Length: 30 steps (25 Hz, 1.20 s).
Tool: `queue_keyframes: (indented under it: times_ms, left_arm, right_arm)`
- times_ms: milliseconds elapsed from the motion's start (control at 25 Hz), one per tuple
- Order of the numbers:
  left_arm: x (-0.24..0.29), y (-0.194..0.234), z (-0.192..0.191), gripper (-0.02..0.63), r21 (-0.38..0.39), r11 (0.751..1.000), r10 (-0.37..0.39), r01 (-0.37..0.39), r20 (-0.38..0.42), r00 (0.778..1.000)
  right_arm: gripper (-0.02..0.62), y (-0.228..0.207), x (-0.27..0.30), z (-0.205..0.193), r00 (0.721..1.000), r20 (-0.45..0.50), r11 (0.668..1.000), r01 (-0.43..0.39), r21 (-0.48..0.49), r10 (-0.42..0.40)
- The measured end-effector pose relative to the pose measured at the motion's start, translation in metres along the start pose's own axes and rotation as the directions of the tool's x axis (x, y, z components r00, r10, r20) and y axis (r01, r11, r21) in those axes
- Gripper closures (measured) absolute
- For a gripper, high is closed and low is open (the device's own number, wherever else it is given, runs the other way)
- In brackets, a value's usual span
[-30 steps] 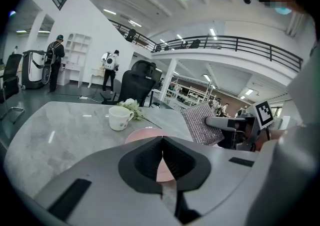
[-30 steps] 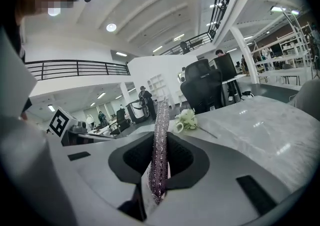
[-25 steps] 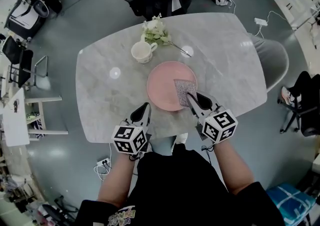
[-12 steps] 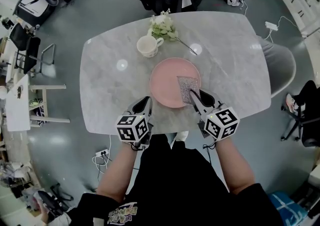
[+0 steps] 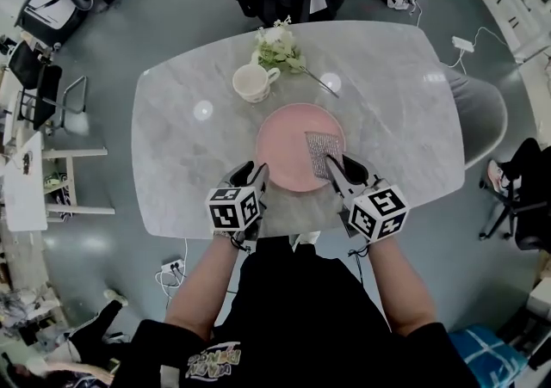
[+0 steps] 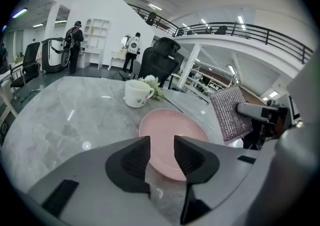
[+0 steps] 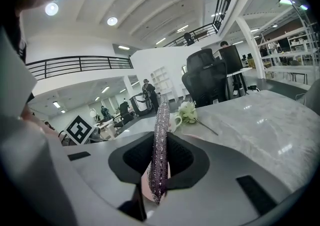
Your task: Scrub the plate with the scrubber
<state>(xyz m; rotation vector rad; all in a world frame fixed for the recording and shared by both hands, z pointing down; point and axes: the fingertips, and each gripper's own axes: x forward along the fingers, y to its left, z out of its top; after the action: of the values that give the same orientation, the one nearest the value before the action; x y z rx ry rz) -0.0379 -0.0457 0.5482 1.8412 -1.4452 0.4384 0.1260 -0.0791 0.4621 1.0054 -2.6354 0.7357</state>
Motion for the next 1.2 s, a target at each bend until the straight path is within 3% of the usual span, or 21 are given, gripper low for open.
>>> queue_keyframes:
  times_ms: [240, 720, 920, 1200]
  left_arm:
    - [0.032, 0.024, -0.006, 0.448, -0.061, 0.998, 0.002, -0.006, -0.052, 0.999]
    - [0.081, 0.05, -0.019, 0.471, -0.103, 0.995, -0.006, -0.011, -0.163, 0.987]
    - [0.089, 0.055, -0.022, 0.506, -0.119, 0.993, -0.005, -0.017, -0.184, 0.983]
    - [0.095, 0.056, -0.021, 0.565, -0.15, 0.987, 0.03, -0.058, -0.18, 0.983]
  right_arm:
    - [0.522, -0.005, 0.031, -0.008, 0.998, -0.059, 1.0, 0.015, -0.025, -0.017]
    - [0.522, -0.001, 0.105, -0.036, 0.977, -0.213, 0.999, 0.006, -0.035, -0.014]
    - [0.522, 0.005, 0.131, -0.047, 0.956, -0.293, 0.997, -0.022, -0.072, 0.0]
    - [0.521, 0.011, 0.163, -0.06, 0.913, -0.407, 0.977, -0.087, -0.195, 0.0]
